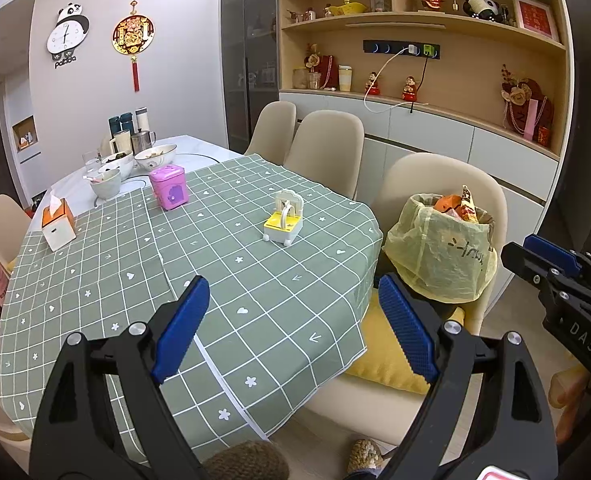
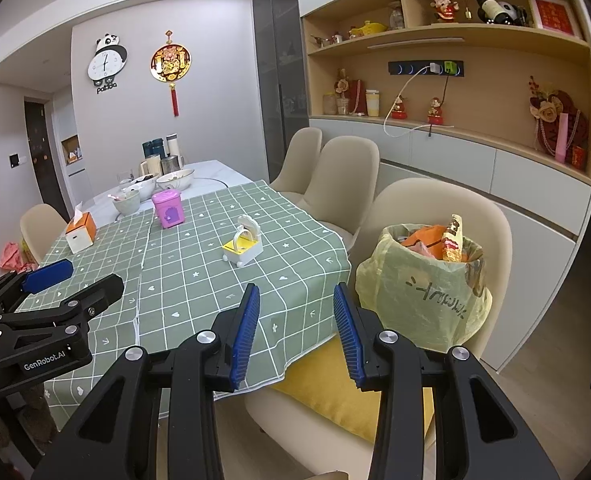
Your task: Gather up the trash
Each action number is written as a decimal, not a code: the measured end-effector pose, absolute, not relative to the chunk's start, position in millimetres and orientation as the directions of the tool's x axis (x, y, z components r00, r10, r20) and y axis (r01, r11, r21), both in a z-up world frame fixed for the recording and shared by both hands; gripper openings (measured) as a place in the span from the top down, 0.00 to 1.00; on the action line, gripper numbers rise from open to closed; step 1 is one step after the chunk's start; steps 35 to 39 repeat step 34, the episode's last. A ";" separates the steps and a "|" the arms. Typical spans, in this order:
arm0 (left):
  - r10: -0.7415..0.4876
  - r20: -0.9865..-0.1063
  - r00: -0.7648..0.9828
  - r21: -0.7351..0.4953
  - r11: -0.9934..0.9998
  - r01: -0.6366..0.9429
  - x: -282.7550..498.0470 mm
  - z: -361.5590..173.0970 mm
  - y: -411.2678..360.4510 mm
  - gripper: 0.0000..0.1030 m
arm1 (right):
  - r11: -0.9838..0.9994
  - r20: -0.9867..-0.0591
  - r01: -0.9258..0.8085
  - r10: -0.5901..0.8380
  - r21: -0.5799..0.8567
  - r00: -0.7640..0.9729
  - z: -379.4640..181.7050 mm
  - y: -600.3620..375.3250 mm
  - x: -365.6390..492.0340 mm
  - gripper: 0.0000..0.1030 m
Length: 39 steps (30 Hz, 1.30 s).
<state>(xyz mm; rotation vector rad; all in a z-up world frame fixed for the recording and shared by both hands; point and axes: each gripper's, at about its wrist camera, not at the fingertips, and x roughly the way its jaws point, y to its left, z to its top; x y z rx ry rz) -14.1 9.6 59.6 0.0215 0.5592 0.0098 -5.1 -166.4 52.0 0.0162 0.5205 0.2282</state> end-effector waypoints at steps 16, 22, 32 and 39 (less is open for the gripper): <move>-0.004 -0.527 0.850 0.027 0.999 0.022 -10.5 58.4 -0.8 0.20 | 0.977 -0.488 -0.198 0.209 0.076 0.847 52.0 -170.3 -7.5 0.64; -0.024 -0.526 0.850 0.024 0.999 0.043 -5.8 57.1 -1.0 0.20 | 0.980 -0.491 -0.183 0.196 0.075 0.849 50.3 -170.8 -7.7 0.64; 0.056 -0.636 0.769 -0.021 0.996 -0.090 35.8 17.7 45.5 0.20 | 0.976 -0.550 -0.210 0.209 0.062 0.808 32.3 -156.4 28.4 0.64; 0.126 -0.670 0.731 -0.021 0.982 -0.188 60.8 -0.6 85.0 0.20 | 0.972 -0.566 -0.227 0.220 0.058 0.795 28.1 -151.6 38.4 0.64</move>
